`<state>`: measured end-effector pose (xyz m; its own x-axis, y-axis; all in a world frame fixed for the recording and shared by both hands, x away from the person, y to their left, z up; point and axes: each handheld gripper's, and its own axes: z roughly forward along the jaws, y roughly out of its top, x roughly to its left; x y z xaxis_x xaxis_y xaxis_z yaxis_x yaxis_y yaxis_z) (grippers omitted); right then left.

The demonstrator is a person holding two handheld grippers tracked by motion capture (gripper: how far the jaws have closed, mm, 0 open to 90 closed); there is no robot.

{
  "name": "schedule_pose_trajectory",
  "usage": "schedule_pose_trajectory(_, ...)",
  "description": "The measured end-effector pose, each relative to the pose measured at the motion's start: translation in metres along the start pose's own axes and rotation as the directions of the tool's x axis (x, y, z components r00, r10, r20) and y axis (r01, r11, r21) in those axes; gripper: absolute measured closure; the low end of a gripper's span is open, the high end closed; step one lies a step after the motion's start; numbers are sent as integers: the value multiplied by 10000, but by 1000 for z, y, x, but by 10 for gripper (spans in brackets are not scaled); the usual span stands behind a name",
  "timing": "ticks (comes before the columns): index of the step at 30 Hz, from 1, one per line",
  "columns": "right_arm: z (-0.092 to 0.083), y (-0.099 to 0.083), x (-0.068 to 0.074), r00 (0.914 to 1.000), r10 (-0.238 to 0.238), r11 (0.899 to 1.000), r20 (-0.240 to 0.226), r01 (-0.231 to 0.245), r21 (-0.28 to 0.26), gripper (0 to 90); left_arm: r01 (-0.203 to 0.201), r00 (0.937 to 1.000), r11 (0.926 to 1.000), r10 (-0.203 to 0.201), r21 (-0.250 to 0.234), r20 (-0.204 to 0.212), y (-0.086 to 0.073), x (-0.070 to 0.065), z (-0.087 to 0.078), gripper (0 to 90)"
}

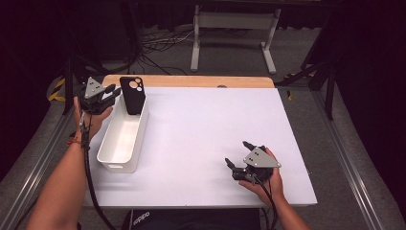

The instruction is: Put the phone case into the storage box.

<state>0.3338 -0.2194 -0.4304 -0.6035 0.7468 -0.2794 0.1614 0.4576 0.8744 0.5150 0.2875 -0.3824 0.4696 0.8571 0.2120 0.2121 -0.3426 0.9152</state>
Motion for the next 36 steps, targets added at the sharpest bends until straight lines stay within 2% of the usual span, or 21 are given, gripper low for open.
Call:
schedule_pose_trajectory(9, 0, 1, 0, 9999, -153, 9998, -21, 153, -135, 190, -224, 9997, 9997, 224, 0, -124, 4, -8, -18, 701)
schedule_pose_trajectory(17, -2, 1, 1, 9997, -223, 9996, -62, 221, -185, 190, -104, 9999, 9999, 104, -111, 36, 6, -14, -19, 702)
schedule_pose_trajectory(25, 1, 2, 4, 9992, -356, 9993, -186, 354, -113, 190, 37, 9999, 9983, -28, -582, 155, 11, -19, -32, 681)
schedule_pose_trajectory(28, 1, 3, 4, 9994, -345, 9993, -46, 344, -176, 190, 93, 9996, 9966, -73, -818, 256, 12, -21, -40, 661)
schedule_pose_trajectory(34, 1, 2, 2, 9996, -291, 9995, -29, 291, -135, 190, 28, 9990, 9949, 17, -1003, 450, 12, -27, -49, 629)
schedule_pose_trajectory(36, 1, 2, 2, 9996, -265, 9996, -29, 265, -116, 191, -87, 9986, 9957, 135, -928, 520, 10, -30, -51, 621)
